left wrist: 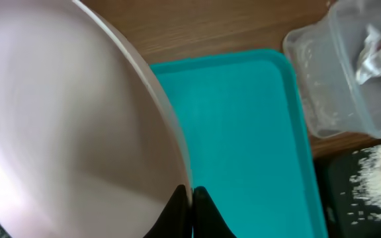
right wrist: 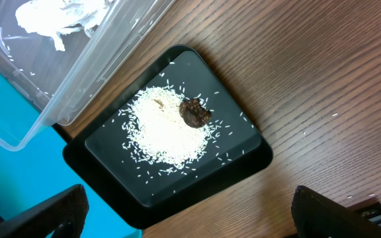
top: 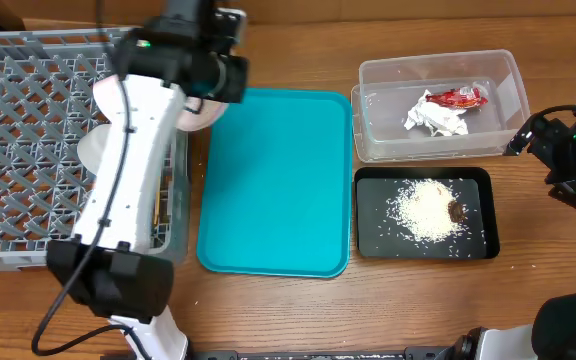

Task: Sort waste into correct bins and load items into the dishwasher
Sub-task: 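Set the white plate upright in the dish rack with the left gripper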

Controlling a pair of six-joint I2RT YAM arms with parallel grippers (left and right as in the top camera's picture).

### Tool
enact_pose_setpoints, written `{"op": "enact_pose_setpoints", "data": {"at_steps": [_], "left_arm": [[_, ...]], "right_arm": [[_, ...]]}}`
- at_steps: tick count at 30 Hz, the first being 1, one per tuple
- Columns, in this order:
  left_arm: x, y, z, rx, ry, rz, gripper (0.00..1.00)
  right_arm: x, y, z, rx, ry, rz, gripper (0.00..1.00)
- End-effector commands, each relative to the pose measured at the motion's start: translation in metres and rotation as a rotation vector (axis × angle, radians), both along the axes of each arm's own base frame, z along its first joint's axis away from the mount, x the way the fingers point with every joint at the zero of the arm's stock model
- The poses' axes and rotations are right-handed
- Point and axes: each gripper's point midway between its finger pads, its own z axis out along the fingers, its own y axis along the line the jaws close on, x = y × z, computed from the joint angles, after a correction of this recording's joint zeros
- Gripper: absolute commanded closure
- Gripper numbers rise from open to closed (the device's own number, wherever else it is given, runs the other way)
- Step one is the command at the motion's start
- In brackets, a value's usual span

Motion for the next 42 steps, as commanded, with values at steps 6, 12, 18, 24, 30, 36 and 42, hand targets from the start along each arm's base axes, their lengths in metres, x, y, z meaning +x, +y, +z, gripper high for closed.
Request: {"op": "enact_pose_setpoints", "data": {"at_steps": [6,12,18,24,30,36,42], "left_arm": [[0.009,0.048,0.026,-0.488,-0.004,-0.07,0.96],[0.023,0.074,-0.009,-0.612,0.083,-0.011,0.96],[0.027,0.1,-0.031,-0.642,0.13,0.059,0.46],[0.018,0.121,-0.007,-0.624,0.09,0.125,0.05],[-0.012,0.143,0.033,-0.268,-0.007,0.266,0.0],[-0.076,0.15,0.019,0.02,0.208,0.528,0.0],[-0.119,0.142,0.005,0.075,0.392,0.511,0.01]], "right_arm": [[0.001,0.001,0.005,-0.003,-0.022,0.006,0.0],[0.001,0.001,0.005,-0.003,-0.021,0.006,0.0],[0.001,0.001,0.005,-0.003,-0.022,0.006,0.0],[0.004,0.005,0.006,0.023,-0.037,0.01,0.0],[0.031,0.055,0.017,0.126,-0.18,0.258,0.0],[0.077,0.125,0.023,-0.053,-0.341,0.575,0.0],[0.084,0.165,0.019,-0.063,-0.359,0.655,0.0]]}}
